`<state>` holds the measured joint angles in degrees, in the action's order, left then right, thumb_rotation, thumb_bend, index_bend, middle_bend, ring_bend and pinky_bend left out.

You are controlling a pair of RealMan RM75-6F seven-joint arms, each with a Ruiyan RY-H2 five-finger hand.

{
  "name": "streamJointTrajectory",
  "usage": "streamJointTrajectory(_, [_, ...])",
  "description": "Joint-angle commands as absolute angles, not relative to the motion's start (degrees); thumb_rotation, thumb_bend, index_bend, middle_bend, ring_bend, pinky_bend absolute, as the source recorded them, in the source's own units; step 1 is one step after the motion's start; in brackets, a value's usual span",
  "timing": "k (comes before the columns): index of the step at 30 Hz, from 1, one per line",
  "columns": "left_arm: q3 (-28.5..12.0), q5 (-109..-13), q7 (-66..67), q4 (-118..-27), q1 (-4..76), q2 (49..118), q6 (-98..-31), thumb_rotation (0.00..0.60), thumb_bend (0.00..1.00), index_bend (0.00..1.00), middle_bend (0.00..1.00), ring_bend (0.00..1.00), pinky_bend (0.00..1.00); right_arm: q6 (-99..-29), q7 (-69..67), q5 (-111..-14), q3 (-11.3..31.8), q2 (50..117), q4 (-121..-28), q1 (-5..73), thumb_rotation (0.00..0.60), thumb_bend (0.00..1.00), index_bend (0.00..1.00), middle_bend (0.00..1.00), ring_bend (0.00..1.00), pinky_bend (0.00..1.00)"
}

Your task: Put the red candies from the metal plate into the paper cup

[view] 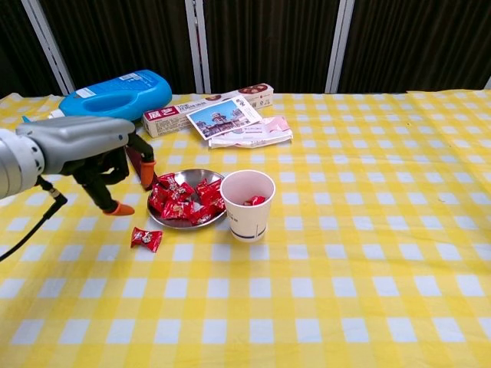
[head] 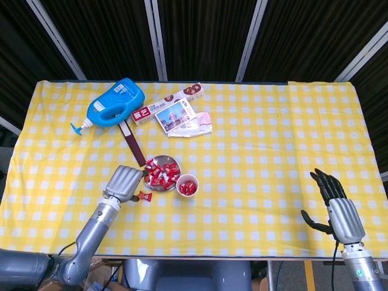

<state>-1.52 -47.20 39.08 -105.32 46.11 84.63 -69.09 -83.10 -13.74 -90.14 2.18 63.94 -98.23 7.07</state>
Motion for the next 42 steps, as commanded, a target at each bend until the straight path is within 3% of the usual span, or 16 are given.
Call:
streamJointTrajectory(1, [0.08,-48.55,38.74,-103.83,44.99,85.58,-68.81,0.6,0.27,0.49,0.91,0.96,0.98,-83.08,-13.65,-90.06,2.16,63.99,-98.24,7.05,0.6,0.39,0.0,0.0,0.0,0.0])
streamJointTrajectory(8, [0.72,-48.78,39.28,-99.74,43.44,88.85,-68.92,0.6,0.3,0.51,0.92,0.96,0.98,-83.09,-13.98,-89.97,2.18,63.84,-98.3,7.03,0.6,0.39,0.0,0.0,0.0,0.0])
streamJointTrajectory(31, [-2.63,-44.48,41.19,-92.74,43.49,95.36,-64.71,0.6,0.31,0.47,0.91,0.96,0.98,-83.07,-14.27,-90.22,1.89,63.6,-98.63,6.97,0.6,0.39,0.0,0.0,0.0,0.0])
streamJointTrajectory(42, [-2.96,-45.06,41.33,-91.84,43.15,96.91,-64.34,0.6,0.44,0.57,0.93,0.97,0.98,-82.92,-14.72,-90.33,1.68,63.46,-98.78,6.96,0.6,0.39,0.0,0.0,0.0,0.0])
